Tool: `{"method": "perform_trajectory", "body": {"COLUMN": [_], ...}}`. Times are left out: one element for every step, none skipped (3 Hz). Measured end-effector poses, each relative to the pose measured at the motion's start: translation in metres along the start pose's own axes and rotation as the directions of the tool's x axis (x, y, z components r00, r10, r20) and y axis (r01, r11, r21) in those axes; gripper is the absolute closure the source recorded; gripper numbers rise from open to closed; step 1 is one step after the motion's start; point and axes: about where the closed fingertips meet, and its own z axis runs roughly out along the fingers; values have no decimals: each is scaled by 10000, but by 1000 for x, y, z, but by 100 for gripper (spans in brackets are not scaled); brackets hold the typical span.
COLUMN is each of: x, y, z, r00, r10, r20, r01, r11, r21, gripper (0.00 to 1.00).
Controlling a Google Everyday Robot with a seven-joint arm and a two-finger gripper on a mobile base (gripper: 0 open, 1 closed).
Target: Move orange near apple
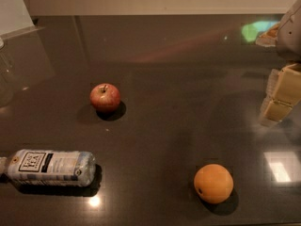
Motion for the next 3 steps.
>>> {"method": "perform_trajectory", "body": {"x": [0, -5, -14], "y": [0, 7, 31], "z": [0, 2, 17], "r00": [10000, 9999, 9959], "r10": [0, -115, -652], "r20": [1, 112, 628], "r01": [0, 116, 696], "r11": [10000, 9998, 9951], "r21": [2, -144, -696], "gripper": [0, 0, 0]}}
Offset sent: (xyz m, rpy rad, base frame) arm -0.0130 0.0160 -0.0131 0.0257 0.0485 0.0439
